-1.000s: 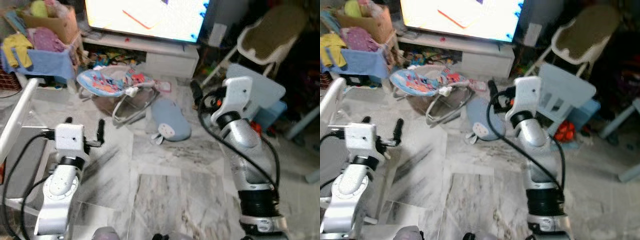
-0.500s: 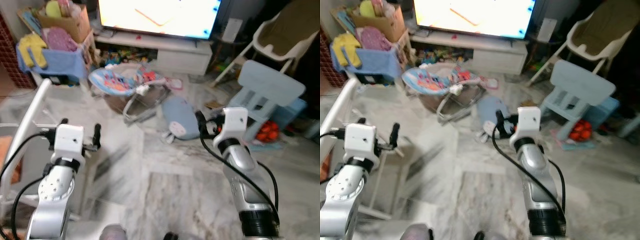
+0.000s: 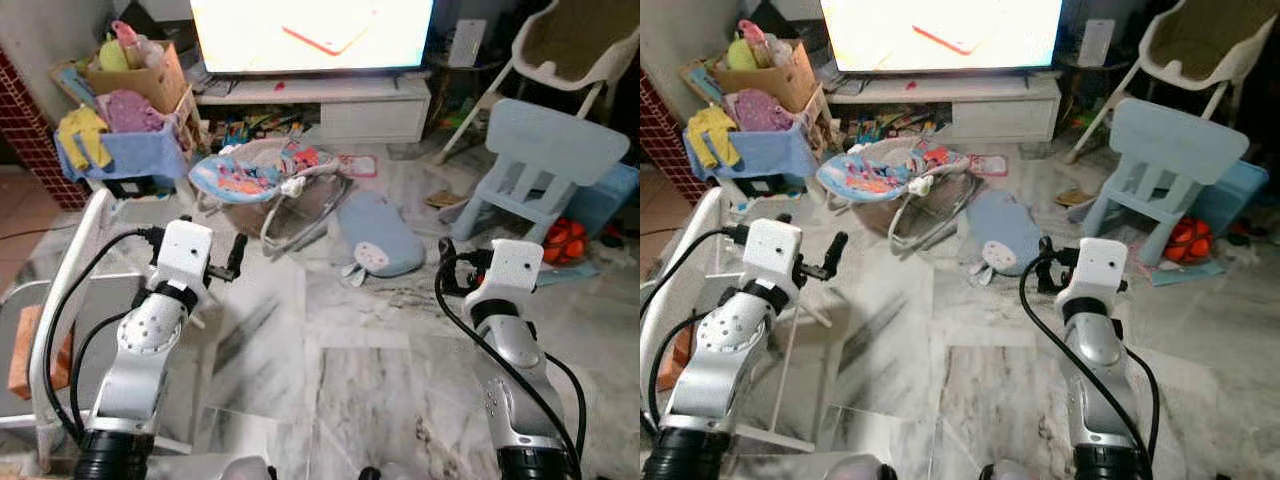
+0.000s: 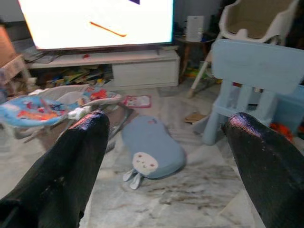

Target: Restocking fridge

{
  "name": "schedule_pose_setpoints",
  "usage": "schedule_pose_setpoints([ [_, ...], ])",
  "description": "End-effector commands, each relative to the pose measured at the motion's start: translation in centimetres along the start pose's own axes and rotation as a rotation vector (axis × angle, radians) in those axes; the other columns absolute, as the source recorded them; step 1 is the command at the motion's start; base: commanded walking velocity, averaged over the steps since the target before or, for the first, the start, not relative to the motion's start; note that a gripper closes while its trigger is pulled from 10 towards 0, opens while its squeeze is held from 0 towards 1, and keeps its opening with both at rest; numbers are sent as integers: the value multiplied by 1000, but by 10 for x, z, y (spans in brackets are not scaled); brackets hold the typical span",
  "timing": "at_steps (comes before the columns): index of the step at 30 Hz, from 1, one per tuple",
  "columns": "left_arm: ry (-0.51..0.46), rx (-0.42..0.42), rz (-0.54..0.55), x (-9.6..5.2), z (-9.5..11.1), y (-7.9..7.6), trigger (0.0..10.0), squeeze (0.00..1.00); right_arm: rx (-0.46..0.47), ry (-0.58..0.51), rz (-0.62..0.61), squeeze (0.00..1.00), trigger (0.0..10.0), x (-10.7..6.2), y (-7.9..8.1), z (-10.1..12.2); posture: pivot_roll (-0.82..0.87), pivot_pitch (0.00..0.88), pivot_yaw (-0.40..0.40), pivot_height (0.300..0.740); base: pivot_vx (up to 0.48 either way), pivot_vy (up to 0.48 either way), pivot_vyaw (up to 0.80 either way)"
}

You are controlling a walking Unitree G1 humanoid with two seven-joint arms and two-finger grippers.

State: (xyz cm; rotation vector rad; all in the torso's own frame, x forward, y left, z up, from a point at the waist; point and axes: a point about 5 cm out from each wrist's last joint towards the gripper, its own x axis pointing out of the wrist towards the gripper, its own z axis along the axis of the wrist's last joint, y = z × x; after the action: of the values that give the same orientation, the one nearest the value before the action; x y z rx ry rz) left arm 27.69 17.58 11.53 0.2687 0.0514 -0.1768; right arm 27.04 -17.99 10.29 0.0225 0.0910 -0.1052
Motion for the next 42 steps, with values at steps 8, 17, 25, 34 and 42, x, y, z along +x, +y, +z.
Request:
schedule_pose_setpoints([
  [8, 80, -9, 87, -17, -20, 3, 10000, 0, -7, 10, 53, 0, 10000, 10, 9, 5, 67, 0, -19, 740, -64, 0, 0],
  [17, 89, 6, 107, -18, -18, 3, 10000, 0, -13, 23, 58, 0, 10000, 9, 11, 2, 84, 0, -21, 740, -285, 0, 0],
  [25, 95, 7, 109, -19, -19, 5, 10000, 0, -20, 32, 57, 0, 10000, 6, 14, -2, 89, 0, -18, 740, -328, 0, 0],
  [34, 91, 11, 101, -18, -17, 5, 10000, 0, -16, 26, 48, 0, 10000, 8, 11, 0, 89, 0, -17, 740, -323, 0, 0],
  [42, 103, 17, 107, -22, -19, 6, 10000, 0, -16, 39, 41, 0, 10000, 7, 11, -3, 104, 0, -24, 740, -318, 0, 0],
])
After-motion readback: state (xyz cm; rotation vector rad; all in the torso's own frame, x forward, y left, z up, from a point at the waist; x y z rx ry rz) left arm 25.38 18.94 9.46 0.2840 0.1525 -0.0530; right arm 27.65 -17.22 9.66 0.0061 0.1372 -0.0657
